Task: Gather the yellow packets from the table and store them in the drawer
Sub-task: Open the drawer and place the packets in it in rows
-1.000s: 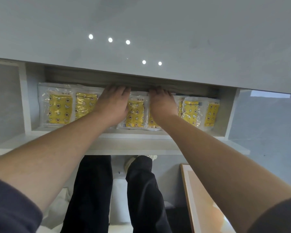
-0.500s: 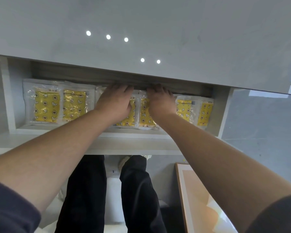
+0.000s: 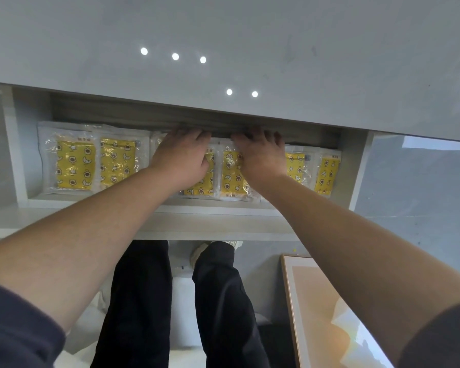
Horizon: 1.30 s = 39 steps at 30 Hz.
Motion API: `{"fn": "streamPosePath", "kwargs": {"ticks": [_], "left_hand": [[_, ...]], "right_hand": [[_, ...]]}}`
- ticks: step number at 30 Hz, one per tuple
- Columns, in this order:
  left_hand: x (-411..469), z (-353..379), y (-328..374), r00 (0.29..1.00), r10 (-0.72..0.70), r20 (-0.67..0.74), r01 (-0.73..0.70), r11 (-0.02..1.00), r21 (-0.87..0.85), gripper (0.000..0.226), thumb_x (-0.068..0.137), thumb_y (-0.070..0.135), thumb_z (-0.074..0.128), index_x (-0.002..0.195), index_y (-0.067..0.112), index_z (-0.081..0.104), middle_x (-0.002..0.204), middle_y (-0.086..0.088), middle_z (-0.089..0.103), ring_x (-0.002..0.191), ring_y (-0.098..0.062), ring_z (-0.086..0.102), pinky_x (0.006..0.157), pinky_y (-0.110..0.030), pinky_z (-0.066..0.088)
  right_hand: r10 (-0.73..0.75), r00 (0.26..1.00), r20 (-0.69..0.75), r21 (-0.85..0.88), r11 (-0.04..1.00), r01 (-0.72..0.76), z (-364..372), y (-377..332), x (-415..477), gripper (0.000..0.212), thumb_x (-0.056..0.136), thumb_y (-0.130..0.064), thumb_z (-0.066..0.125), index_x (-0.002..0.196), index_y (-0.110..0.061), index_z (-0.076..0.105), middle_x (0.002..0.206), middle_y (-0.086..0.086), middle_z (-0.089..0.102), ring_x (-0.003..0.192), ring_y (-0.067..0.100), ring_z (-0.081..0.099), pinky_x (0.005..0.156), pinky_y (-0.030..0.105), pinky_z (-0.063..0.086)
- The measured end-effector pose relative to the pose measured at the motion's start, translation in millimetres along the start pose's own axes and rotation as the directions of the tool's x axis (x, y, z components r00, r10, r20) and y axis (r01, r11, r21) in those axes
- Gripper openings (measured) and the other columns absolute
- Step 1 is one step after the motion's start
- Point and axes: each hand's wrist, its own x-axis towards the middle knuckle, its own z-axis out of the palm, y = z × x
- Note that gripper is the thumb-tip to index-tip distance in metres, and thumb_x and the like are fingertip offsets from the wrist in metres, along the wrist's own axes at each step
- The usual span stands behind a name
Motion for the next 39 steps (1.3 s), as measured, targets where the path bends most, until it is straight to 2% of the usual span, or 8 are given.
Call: {"fn": "streamPosePath", "kwargs": {"ticks": [13, 20, 24, 27, 30, 35, 37, 39], "left_hand": [[-0.3, 3.4, -0.1, 1.0, 0.021, 0.022, -0.021, 0.999, 0.031, 0.057, 0.09, 0.024, 0.049, 0.143, 0.008, 0.038, 0.14, -0.012, 0.047, 0.128, -0.032, 0.043, 0.117, -0.044, 0.02], [13.1, 2.2, 13.1, 0.998, 0.05, 0.023, -0.051, 0.999, 0.019, 0.059, 0.089, 0.024, 0.053, 0.143, 0.009, 0.036, 0.14, -0.013, 0.045, 0.126, -0.033, 0.044, 0.109, -0.044, 0.035], [20.5, 3.2, 26.7, 0.996, 0.077, 0.041, -0.077, 0.997, -0.007, 0.062, 0.09, 0.026, 0.052, 0.147, 0.011, 0.032, 0.146, -0.01, 0.04, 0.13, -0.032, 0.041, 0.105, -0.046, 0.04], [18.9, 10.7, 30.2, 0.996, 0.087, 0.036, -0.089, 0.995, 0.042, 0.06, 0.09, 0.025, 0.052, 0.145, 0.009, 0.034, 0.144, -0.011, 0.041, 0.129, -0.03, 0.04, 0.107, -0.044, 0.036], [19.2, 12.8, 33.9, 0.997, 0.074, 0.019, -0.075, 0.996, 0.052, 0.06, 0.088, 0.025, 0.052, 0.143, 0.008, 0.036, 0.142, -0.012, 0.042, 0.128, -0.03, 0.04, 0.109, -0.044, 0.033], [22.9, 15.9, 52.4, 0.998, 0.064, -0.001, -0.063, 0.996, 0.064, 0.063, 0.089, 0.031, 0.049, 0.145, 0.008, 0.032, 0.141, -0.011, 0.041, 0.13, -0.031, 0.038, 0.115, -0.047, 0.024], [22.6, 22.0, 58.6, 0.999, 0.044, 0.005, -0.044, 0.996, 0.076, 0.064, 0.089, 0.034, 0.046, 0.146, 0.008, 0.03, 0.142, -0.011, 0.039, 0.131, -0.031, 0.036, 0.117, -0.049, 0.019], [25.2, 23.1, 62.2, 1.0, 0.023, -0.013, -0.022, 0.996, 0.088, 0.061, 0.089, 0.034, 0.045, 0.142, 0.007, 0.035, 0.139, -0.012, 0.043, 0.127, -0.031, 0.039, 0.116, -0.047, 0.021]], "right_hand": [[0.031, 0.999, -0.022, 0.089, 0.996, -0.029, 6.1, -1.5, -7.7, 0.06, 0.085, -0.006, 0.054, 0.137, -0.032, 0.044, 0.136, 0.004, 0.047, 0.128, 0.029, 0.04, 0.114, 0.046, 0.022], [0.062, 0.998, 0.008, 0.077, 0.995, -0.063, -5.1, 16.3, -3.0, 0.059, 0.093, -0.017, 0.049, 0.149, -0.022, 0.029, 0.149, 0.008, 0.036, 0.14, 0.031, 0.028, 0.12, 0.047, 0.012], [0.114, 0.993, 0.027, 0.106, 0.988, -0.116, -4.4, 35.8, -6.9, 0.054, 0.092, -0.014, 0.05, 0.144, -0.016, 0.037, 0.143, 0.009, 0.042, 0.132, 0.03, 0.038, 0.114, 0.042, 0.028], [0.081, 0.997, 0.017, 0.097, 0.992, -0.082, 2.4, 39.6, -15.0, 0.056, 0.086, -0.005, 0.049, 0.141, -0.015, 0.041, 0.141, 0.008, 0.043, 0.13, 0.028, 0.039, 0.115, 0.04, 0.027], [0.063, 0.998, -0.007, 0.105, 0.993, -0.062, 5.6, 41.6, -17.8, 0.055, 0.087, -0.006, 0.047, 0.14, -0.015, 0.042, 0.141, 0.008, 0.044, 0.131, 0.027, 0.038, 0.115, 0.04, 0.025], [0.145, 0.989, -0.016, 0.111, 0.983, -0.143, 4.6, 63.4, -18.0, 0.057, 0.088, -0.01, 0.048, 0.143, -0.011, 0.037, 0.141, 0.012, 0.042, 0.131, 0.031, 0.038, 0.115, 0.04, 0.026], [0.118, 0.993, 0.006, 0.077, 0.99, -0.118, 7.7, 69.3, -26.8, 0.058, 0.087, -0.007, 0.045, 0.144, -0.008, 0.035, 0.141, 0.013, 0.041, 0.132, 0.03, 0.036, 0.118, 0.04, 0.021], [0.065, 0.998, 0.001, 0.08, 0.995, -0.064, 9.7, 71.9, -32.7, 0.058, 0.088, -0.005, 0.042, 0.145, -0.008, 0.032, 0.142, 0.013, 0.04, 0.133, 0.028, 0.034, 0.119, 0.039, 0.018]]}}
